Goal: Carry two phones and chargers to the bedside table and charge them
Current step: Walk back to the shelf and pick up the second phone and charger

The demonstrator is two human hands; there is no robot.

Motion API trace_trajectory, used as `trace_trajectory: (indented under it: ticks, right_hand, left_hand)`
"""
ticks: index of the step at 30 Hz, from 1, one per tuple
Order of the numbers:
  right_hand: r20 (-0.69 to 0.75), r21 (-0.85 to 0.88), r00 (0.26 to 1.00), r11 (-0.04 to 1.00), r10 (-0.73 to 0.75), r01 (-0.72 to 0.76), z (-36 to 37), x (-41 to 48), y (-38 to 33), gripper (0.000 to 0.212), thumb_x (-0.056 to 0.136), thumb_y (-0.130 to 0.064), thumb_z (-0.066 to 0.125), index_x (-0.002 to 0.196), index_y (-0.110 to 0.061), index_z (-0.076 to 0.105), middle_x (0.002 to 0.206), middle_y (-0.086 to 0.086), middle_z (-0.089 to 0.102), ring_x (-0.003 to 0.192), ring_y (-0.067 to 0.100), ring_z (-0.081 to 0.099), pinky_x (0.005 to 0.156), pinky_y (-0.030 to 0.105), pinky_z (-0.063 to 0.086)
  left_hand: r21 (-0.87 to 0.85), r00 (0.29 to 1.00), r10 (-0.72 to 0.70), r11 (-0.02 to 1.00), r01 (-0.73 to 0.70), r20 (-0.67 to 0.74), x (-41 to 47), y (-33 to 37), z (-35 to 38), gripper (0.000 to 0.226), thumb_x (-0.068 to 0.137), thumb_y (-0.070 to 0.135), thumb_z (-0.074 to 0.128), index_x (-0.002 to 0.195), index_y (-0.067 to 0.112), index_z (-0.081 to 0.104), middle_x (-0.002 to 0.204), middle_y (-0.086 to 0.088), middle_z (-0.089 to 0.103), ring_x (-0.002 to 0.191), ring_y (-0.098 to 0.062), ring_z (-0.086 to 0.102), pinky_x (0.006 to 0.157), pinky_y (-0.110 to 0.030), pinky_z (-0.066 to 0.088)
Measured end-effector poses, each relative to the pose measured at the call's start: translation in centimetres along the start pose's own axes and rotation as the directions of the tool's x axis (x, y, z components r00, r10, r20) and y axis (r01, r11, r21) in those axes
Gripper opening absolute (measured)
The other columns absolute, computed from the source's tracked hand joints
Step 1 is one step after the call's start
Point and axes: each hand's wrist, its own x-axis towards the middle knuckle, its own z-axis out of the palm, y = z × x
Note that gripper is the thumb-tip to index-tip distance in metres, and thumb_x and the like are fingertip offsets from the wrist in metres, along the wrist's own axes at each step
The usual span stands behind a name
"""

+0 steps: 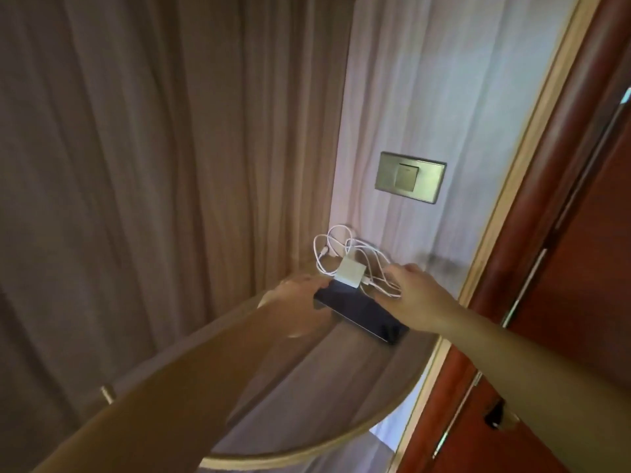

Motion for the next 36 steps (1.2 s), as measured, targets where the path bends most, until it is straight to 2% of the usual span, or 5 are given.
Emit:
trace_trajectory:
  ticks: [5, 14, 21, 26, 36]
  right_hand:
    - [0.014, 0.026, 0.998, 0.998, -0.061, 0.060, 2.1, 7.0, 0.8, 0.068, 0.080, -0.054, 0.061, 0.138, -0.027, 0.039, 0.138, 0.008, 0.045, 0.127, 0.034, 0.041, 0.100, 0.048, 0.042]
    - [0.120, -0.115, 0.981, 0.979, -0.154, 0.167, 5.2, 13.3, 0.1, 0.108, 0.065, -0.059, 0.075, 0.147, -0.027, 0.012, 0.154, 0.005, 0.021, 0.138, 0.031, 0.025, 0.100, 0.055, 0.034]
    - [0.303, 0.092, 0.949, 0.994, -0.091, 0.065, 5.4, 14.8, -0.7, 0.087, 0.054, -0.045, 0.080, 0.128, -0.027, 0.038, 0.132, 0.004, 0.052, 0.114, 0.026, 0.056, 0.096, 0.045, 0.046]
    - [0.345, 0.040, 0.932, 0.994, -0.108, 0.101, 5.2, 15.1, -1.1, 0.082, 0.061, -0.037, 0.078, 0.131, -0.029, 0.038, 0.123, 0.005, 0.057, 0.101, 0.026, 0.062, 0.086, 0.042, 0.052]
    - [0.345, 0.101, 0.930, 0.990, -0.127, 0.098, 5.3, 14.4, -0.7, 0.052, 0.072, -0.035, 0.071, 0.118, -0.021, 0.055, 0.114, 0.007, 0.063, 0.097, 0.028, 0.063, 0.086, 0.040, 0.052]
  left_hand:
    - [0.016, 0.999, -0.031, 0.999, 0.030, 0.044, 1.8, -0.2, 0.3, 0.061, 0.084, 0.035, 0.052, 0.140, 0.048, 0.030, 0.142, 0.017, 0.045, 0.123, -0.014, 0.050, 0.095, -0.039, 0.047]
    - [0.063, 0.988, 0.038, 0.997, -0.047, 0.147, 4.4, 0.8, 2.8, 0.066, 0.068, 0.056, 0.054, 0.131, 0.037, 0.049, 0.143, 0.012, 0.039, 0.133, -0.011, 0.029, 0.107, -0.033, 0.032]
    - [0.092, 0.986, 0.122, 0.987, -0.132, 0.111, 4.4, -0.4, 3.1, 0.072, 0.070, 0.068, 0.053, 0.137, 0.042, 0.043, 0.152, 0.012, 0.030, 0.140, -0.012, 0.021, 0.113, -0.040, 0.026]
    - [0.129, 0.976, 0.203, 0.969, -0.212, 0.076, 4.1, -1.4, 2.8, 0.068, 0.078, 0.069, 0.049, 0.139, 0.037, 0.046, 0.153, 0.014, 0.029, 0.134, 0.000, 0.006, 0.101, -0.013, -0.001]
    - [0.145, 0.980, 0.120, 0.979, -0.143, 0.162, 2.3, -2.6, 2.9, 0.063, 0.087, 0.068, 0.039, 0.145, 0.046, 0.028, 0.158, 0.010, 0.020, 0.144, -0.005, 0.007, 0.108, -0.024, 0.009]
